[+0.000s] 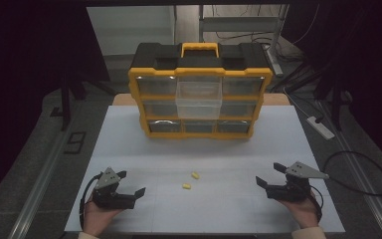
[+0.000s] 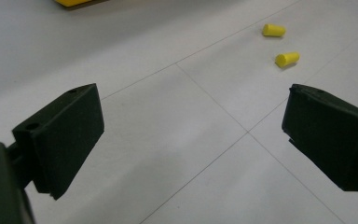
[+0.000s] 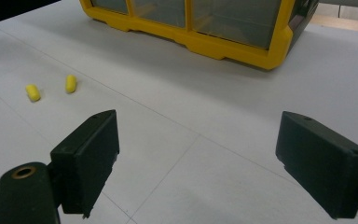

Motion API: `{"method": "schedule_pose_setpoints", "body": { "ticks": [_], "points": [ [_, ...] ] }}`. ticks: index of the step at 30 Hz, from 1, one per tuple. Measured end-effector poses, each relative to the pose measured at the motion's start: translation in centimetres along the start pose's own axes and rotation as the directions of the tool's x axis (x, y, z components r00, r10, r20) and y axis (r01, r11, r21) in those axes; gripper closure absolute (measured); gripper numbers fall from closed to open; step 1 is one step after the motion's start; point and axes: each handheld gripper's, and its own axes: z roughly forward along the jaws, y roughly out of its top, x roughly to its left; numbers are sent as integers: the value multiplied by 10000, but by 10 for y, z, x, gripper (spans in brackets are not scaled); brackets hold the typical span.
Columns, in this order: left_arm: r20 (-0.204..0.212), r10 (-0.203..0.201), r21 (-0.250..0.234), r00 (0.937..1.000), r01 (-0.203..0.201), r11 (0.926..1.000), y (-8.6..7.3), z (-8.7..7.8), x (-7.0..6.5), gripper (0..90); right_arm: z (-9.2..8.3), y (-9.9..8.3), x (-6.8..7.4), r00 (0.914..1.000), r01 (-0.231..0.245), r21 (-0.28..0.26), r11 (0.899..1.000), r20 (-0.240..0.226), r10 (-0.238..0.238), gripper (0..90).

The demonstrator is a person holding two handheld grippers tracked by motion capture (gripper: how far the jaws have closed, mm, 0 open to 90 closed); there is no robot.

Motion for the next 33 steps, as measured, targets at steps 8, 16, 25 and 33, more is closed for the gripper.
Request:
{"method": "schedule_pose_setpoints", "body": {
  "ticks": [8,16,25,33],
  "points": [
    [81,21,3,10000,-21,10000,-1,0,-1,55,1,-2,-1,9999,73,154,9999,103,-75,157],
    [136,35,8,9999,-35,10000,-1,0,-2,55,2,-2,-1,9998,151,256,9996,152,-155,167],
    [142,181,7,9997,-181,9998,1,0,-3,55,1,-2,-1,9997,127,239,9996,189,-132,173],
    [143,145,14,9998,-145,9999,0,0,-3,57,4,-2,0,9997,214,335,9992,80,-217,179]
  ]
}}
